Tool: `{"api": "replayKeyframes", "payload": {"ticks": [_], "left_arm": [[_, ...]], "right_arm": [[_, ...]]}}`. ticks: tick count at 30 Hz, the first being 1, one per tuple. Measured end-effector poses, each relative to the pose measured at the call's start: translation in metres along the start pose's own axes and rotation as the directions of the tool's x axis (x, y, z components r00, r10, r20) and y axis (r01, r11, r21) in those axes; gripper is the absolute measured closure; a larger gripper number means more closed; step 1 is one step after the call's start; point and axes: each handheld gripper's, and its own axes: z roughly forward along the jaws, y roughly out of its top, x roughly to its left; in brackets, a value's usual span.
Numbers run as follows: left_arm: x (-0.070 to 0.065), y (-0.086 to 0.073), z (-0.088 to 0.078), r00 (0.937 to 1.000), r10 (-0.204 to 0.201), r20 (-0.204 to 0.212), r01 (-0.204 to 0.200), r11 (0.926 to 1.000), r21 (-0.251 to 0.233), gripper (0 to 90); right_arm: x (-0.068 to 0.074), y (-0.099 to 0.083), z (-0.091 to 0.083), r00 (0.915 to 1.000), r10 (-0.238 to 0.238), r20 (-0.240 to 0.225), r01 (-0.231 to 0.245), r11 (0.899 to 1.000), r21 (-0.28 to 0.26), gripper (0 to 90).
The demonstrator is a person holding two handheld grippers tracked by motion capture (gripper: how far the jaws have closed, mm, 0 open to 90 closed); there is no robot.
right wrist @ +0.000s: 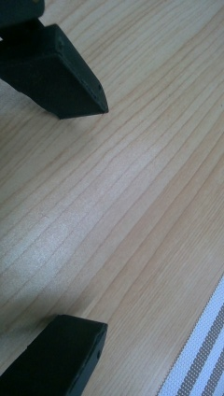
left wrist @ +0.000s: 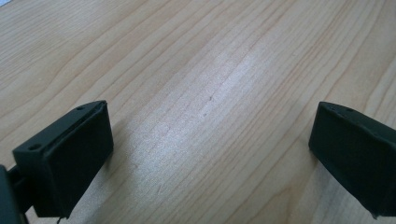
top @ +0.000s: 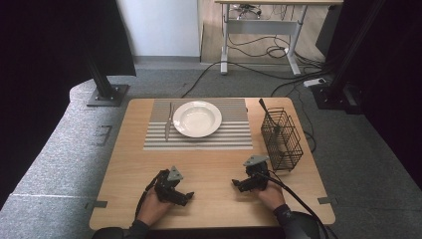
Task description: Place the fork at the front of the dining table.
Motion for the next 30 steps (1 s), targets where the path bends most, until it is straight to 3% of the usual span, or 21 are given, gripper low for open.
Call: {"api": "replayKeyframes", "payload": {"ticks": [23,30], "left_arm": [[-0.002,0.002,0.002,0.9995,-0.024,-0.020,0.024,0.9997,0.000,0.0],[-0.005,0.011,0.003,0.9992,-0.023,0.032,0.023,0.9997,0.008,0.9]], "right_arm": [[0.004,-0.005,-0.005,1.0000,-0.007,-0.005,0.007,1.000,0.001,0.0],[0.005,-0.008,-0.008,0.9999,-0.010,-0.011,0.010,1.000,-0.002,0.0]]}}
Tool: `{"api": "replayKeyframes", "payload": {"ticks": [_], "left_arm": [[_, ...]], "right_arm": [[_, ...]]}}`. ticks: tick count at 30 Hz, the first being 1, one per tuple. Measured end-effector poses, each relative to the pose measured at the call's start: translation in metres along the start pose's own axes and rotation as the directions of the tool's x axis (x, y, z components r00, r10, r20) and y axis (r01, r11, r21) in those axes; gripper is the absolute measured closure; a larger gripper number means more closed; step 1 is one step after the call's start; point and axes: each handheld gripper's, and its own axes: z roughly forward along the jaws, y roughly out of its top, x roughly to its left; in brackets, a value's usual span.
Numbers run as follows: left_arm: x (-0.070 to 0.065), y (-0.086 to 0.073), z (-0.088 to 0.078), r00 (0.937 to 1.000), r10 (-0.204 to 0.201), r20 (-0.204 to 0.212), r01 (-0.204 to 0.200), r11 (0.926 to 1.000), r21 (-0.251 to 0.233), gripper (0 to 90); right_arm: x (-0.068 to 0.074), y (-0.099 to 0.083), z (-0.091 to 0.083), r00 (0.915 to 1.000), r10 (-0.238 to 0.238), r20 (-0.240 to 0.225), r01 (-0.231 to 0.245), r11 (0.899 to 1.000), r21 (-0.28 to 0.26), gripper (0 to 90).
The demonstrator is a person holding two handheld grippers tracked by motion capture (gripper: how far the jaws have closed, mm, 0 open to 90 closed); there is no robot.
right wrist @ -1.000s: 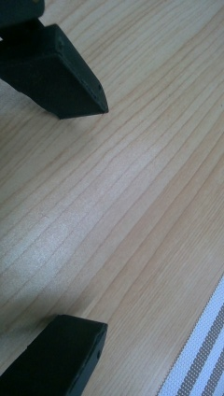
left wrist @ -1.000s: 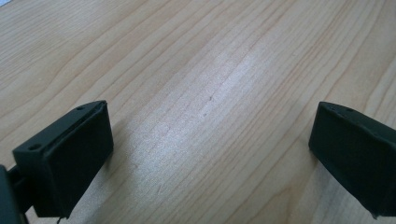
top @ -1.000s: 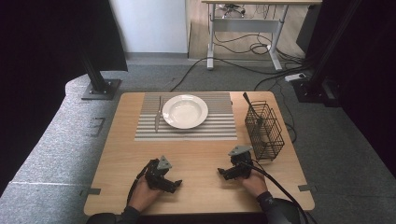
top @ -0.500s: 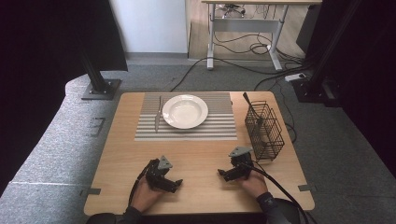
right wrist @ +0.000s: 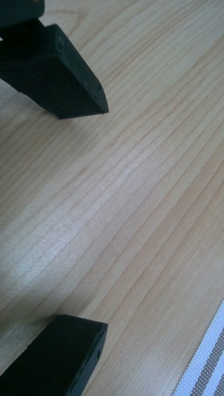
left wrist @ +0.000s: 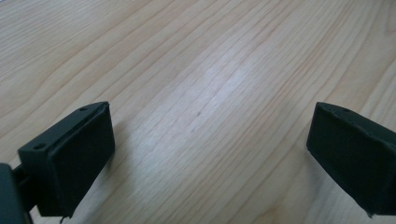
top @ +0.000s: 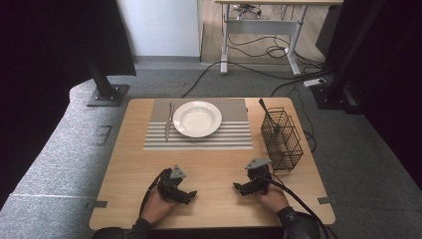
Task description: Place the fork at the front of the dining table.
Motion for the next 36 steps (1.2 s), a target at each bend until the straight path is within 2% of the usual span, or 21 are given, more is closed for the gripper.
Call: {"api": "replayKeyframes", "payload": {"ticks": [6,13,19,28,31,36], "left_arm": [[-0.006,0.013,-0.001,0.9988,0.046,0.020,-0.046,0.9990,-0.002,1.7],[-0.009,0.037,-0.004,0.9954,0.062,0.073,-0.060,0.9976,-0.034,2.0],[-0.009,0.060,-0.010,0.9923,0.079,0.095,-0.073,0.9950,-0.067,4.4],[-0.013,0.100,-0.016,0.9863,0.134,0.097,-0.125,0.9876,-0.096,5.4],[-0.013,0.114,-0.015,0.9849,0.135,0.108,-0.123,0.9866,-0.107,6.0],[-0.016,0.134,-0.015,0.9809,0.158,0.113,-0.145,0.9826,-0.116,7.2]], "right_arm": [[0.001,-0.004,-0.004,0.9999,-0.014,-0.009,0.014,1.000,-0.004,0.0],[0.002,-0.007,-0.007,0.9995,-0.025,-0.019,0.025,1.000,-0.002,0.0],[0.003,-0.009,-0.009,0.9993,-0.027,-0.024,0.027,1.000,-0.002,0.0],[0.003,-0.009,-0.009,0.9993,-0.029,-0.023,0.029,1.000,-0.003,0.0],[0.003,-0.009,-0.009,0.9993,-0.030,-0.023,0.029,1.000,-0.003,0.0],[0.003,-0.009,-0.009,0.9993,-0.029,-0.023,0.028,1.000,-0.002,0.0]]}}
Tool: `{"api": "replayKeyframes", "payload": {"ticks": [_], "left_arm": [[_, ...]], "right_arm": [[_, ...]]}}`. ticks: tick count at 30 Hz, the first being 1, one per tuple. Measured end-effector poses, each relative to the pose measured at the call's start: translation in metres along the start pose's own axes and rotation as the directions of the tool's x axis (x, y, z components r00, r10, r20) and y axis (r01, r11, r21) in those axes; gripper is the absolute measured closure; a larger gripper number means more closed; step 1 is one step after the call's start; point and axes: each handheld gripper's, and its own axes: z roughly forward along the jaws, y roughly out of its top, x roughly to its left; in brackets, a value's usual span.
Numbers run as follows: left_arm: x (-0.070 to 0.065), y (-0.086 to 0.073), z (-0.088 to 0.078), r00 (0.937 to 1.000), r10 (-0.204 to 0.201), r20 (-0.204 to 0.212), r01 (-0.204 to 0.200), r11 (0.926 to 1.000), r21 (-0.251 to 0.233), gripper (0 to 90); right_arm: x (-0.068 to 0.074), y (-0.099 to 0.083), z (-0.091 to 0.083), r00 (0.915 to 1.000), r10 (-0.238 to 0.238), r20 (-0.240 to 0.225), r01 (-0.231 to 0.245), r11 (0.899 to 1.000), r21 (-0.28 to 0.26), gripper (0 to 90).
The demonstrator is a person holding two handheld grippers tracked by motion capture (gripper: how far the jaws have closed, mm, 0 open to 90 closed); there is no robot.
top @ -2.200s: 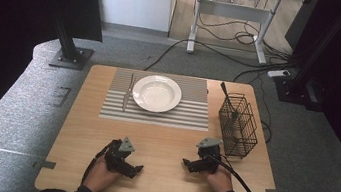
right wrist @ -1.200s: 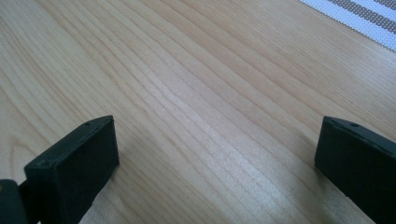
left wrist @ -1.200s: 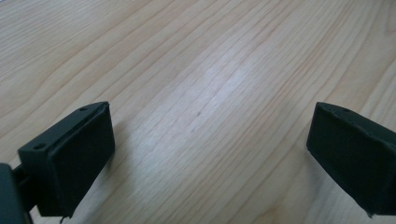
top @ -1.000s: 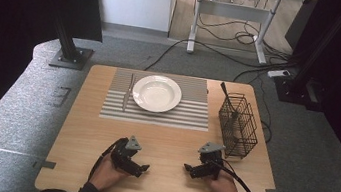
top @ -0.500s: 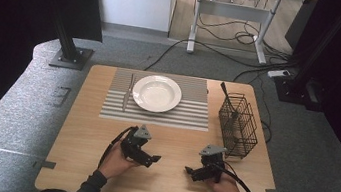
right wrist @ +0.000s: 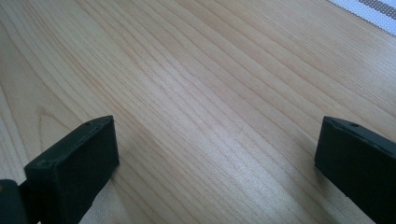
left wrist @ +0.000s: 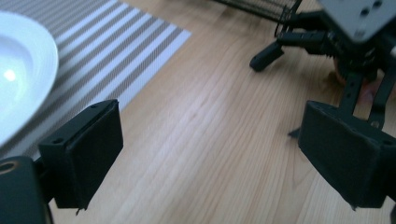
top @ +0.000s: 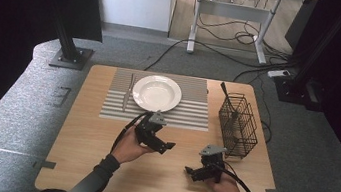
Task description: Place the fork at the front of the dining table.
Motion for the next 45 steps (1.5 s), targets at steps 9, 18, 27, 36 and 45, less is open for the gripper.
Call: {"api": "replayKeyframes", "payload": {"ticks": [9,18,27,36,45], "left_arm": [[-0.001,0.046,0.001,0.9988,0.048,0.004,-0.048,0.9984,-0.031,10.3],[-0.006,0.084,0.011,0.9953,0.094,0.022,-0.093,0.9941,-0.055,15.7],[-0.012,0.110,0.027,0.9918,0.117,0.052,-0.113,0.9912,-0.070,19.8],[-0.020,0.132,0.046,0.9878,0.139,0.070,-0.134,0.9881,-0.076,24.3],[-0.029,0.150,0.069,0.9844,0.148,0.095,-0.140,0.9864,-0.086,33.3]], "right_arm": [[0.000,0.000,0.000,1.0000,-0.002,-0.002,0.002,1.000,0.001,0.0],[0.000,0.000,0.000,1.0000,-0.002,-0.001,0.002,1.000,0.000,0.0],[0.000,0.000,0.000,1.0000,-0.002,-0.001,0.002,1.000,0.000,0.0],[0.000,0.000,0.000,1.0000,-0.003,-0.001,0.003,1.000,0.000,0.0],[0.000,0.000,0.000,1.0000,-0.004,0.001,0.004,1.000,0.002,0.0]]}}
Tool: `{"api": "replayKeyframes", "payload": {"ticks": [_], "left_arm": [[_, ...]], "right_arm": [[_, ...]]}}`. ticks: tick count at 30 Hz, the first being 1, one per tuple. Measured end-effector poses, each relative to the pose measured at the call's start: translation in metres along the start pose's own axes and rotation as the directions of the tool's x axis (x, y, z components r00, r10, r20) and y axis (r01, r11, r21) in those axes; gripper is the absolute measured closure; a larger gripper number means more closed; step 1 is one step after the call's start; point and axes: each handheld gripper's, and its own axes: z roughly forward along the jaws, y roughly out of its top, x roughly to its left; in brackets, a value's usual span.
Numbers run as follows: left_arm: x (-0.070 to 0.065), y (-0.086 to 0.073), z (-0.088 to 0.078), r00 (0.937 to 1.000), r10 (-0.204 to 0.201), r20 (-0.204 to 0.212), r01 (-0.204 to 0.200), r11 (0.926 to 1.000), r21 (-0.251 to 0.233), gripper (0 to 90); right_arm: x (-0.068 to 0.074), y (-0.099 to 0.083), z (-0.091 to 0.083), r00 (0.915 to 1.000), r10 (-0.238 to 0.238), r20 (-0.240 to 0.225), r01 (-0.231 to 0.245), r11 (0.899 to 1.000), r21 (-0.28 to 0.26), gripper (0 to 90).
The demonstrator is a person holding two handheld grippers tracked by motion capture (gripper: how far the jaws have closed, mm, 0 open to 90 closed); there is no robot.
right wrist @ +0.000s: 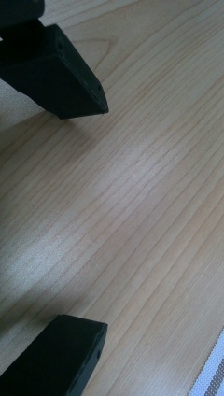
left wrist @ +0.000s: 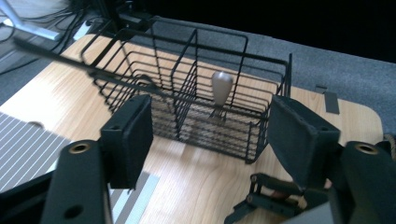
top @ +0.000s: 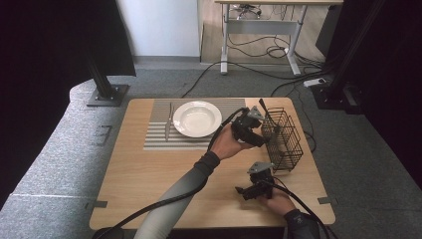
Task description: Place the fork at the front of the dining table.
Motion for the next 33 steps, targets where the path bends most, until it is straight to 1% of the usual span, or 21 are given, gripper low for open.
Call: {"api": "replayKeyframes", "payload": {"ticks": [4,5,8,11,13,15,17,19,20,24,26,33], "left_arm": [[-0.004,0.006,0.013,0.9999,0.005,0.015,-0.005,0.9999,0.013,37.9],[-0.005,0.006,0.017,0.9998,0.005,0.019,-0.005,0.9998,0.019,40.1],[-0.005,0.007,0.027,0.9996,-0.012,0.027,0.011,0.9994,0.034,46.4],[-0.005,0.007,0.033,0.9994,-0.032,0.017,0.031,0.9984,0.046,54.3],[-0.004,0.007,0.037,0.9986,-0.048,0.021,0.047,0.9978,0.047,58.2],[-0.005,0.008,0.039,0.9987,-0.047,0.018,0.046,0.9976,0.052,62.9],[-0.006,0.008,0.040,0.9990,-0.041,0.019,0.039,0.9973,0.061,69.8],[-0.007,0.007,0.040,0.9991,-0.039,0.019,0.038,0.9976,0.058,76.8],[-0.007,0.007,0.039,0.9990,-0.041,0.018,0.040,0.9976,0.057,77.2],[-0.010,0.007,0.038,0.9997,-0.023,0.008,0.023,0.9984,0.051,78.1],[-0.012,0.008,0.036,0.9999,-0.017,0.001,0.017,0.9990,0.040,78.3],[-0.015,0.020,0.018,0.9998,0.009,-0.020,-0.009,0.9999,-0.013,79.1]], "right_arm": [[0.000,0.000,0.000,1.0000,0.003,-0.001,-0.003,1.000,0.001,0.0],[0.000,0.000,0.000,1.0000,0.002,-0.001,-0.002,1.000,0.000,0.0],[0.000,0.000,0.000,1.0000,-0.002,-0.001,0.002,1.000,-0.001,0.0],[0.000,0.000,0.000,1.0000,-0.005,0.000,0.005,1.000,-0.002,0.0],[0.000,0.000,0.000,1.0000,-0.002,0.000,0.002,1.000,-0.001,0.0],[0.000,0.000,0.000,1.0000,-0.002,0.001,0.002,1.000,-0.001,0.0],[0.000,0.000,0.000,1.0000,-0.002,0.000,0.002,1.000,-0.002,0.0],[0.000,0.000,0.000,1.0000,-0.001,0.000,0.001,1.000,-0.001,0.0],[0.000,0.000,0.000,1.0000,-0.001,0.000,0.001,1.000,-0.001,0.0],[0.000,0.000,0.000,1.0000,0.000,0.000,0.000,1.000,-0.001,0.0],[0.000,0.000,0.000,1.0000,-0.004,0.000,0.004,1.000,-0.003,0.0],[0.000,0.000,0.000,1.0000,-0.005,-0.001,0.005,1.000,-0.004,0.0]]}}
